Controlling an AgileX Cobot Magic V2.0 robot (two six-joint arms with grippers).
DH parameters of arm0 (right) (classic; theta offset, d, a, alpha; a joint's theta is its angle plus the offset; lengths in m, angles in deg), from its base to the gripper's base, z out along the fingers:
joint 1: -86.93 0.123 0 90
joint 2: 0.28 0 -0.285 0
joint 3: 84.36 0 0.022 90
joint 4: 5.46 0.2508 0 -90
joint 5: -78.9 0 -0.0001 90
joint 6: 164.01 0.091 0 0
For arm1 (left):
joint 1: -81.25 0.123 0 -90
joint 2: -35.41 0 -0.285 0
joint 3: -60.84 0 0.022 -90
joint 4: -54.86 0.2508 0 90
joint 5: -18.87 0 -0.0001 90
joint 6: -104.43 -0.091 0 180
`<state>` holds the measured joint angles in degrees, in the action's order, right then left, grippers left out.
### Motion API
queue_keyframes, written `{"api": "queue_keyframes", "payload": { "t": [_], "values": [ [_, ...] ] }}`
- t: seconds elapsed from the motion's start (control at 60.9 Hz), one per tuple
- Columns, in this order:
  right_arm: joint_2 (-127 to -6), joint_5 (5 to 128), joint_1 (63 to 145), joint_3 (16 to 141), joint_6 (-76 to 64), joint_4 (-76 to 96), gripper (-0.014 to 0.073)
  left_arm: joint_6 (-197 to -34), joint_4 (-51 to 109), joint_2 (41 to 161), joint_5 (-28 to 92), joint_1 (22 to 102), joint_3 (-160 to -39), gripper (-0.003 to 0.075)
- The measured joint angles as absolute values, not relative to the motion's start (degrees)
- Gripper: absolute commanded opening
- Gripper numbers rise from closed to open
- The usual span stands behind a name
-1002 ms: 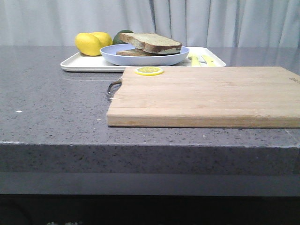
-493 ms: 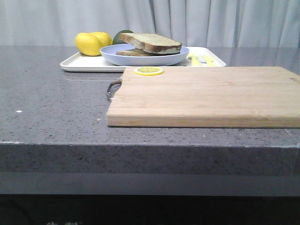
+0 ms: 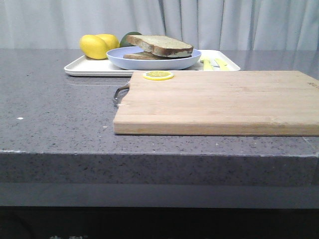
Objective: Place bread and move sandwich to tray
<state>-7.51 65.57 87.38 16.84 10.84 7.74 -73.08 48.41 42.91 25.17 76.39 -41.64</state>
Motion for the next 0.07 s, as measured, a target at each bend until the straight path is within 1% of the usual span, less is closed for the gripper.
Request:
{"api": "queue_keyframes", "payload": {
  "t": [0.066],
  "values": [
    [-7.5,65.6,87.4,16.8,10.8,7.7,-0.0059,-73.1,48.4,42.9,25.2,76.4,-41.6,-0.002]
  ]
}}
